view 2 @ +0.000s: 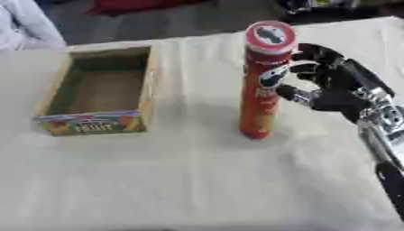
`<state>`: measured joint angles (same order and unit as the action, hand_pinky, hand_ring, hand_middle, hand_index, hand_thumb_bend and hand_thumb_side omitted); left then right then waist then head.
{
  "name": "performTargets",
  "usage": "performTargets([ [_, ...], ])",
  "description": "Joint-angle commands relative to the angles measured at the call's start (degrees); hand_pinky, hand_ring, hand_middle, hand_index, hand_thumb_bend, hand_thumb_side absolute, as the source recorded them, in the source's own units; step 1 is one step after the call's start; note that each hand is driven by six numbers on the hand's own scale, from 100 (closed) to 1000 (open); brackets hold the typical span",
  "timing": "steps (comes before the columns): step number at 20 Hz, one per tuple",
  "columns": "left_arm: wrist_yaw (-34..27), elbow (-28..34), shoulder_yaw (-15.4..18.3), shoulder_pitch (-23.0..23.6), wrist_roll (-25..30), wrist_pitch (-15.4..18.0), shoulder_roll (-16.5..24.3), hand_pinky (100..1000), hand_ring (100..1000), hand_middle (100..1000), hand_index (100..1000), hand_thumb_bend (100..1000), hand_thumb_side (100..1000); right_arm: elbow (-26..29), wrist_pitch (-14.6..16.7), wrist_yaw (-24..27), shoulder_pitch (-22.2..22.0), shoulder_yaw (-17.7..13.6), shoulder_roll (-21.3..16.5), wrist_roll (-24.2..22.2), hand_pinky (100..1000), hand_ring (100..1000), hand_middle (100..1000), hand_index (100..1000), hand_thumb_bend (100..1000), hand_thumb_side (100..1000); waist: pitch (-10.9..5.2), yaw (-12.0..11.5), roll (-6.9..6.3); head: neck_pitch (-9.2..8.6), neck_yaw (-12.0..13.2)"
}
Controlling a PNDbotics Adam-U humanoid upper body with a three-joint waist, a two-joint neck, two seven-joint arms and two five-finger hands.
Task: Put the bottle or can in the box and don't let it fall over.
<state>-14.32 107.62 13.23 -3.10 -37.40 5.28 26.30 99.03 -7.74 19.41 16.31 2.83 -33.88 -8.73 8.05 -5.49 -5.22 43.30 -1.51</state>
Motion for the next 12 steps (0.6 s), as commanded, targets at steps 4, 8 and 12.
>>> performTargets([
  [4, 0.34, 1.39, 0.3, -0.62, 0.03, -0.32, 0.89, 663, 708, 696, 808, 687, 588, 0.42, 0.19, 0.34, 1.33, 0.06, -0.49, -1.46, 914, 843, 828, 917, 600, 160, -0.27, -0.17, 0.04, 0.81, 7.24],
  [8, 0.36, 1.65, 0.21, -0.65, 0.18, -0.3, 0.79, 663, 708, 695, 808, 688, 587, -0.35, 0.19, 0.09, 1.72, 0.19, -0.56, -1.46, 920, 846, 830, 917, 603, 158, -0.26, -0.4, 0.25, 0.82, 7.47],
  [12, 0.26, 1.81, 0.15, -0.61, 0.29, -0.21, 0.69, 663, 708, 695, 808, 690, 587, -1.05, 0.33, 0.11, 2.16, 0.29, -0.53, -1.47, 923, 848, 831, 917, 605, 157, -0.19, -0.68, 0.5, 0.82, 6.19],
])
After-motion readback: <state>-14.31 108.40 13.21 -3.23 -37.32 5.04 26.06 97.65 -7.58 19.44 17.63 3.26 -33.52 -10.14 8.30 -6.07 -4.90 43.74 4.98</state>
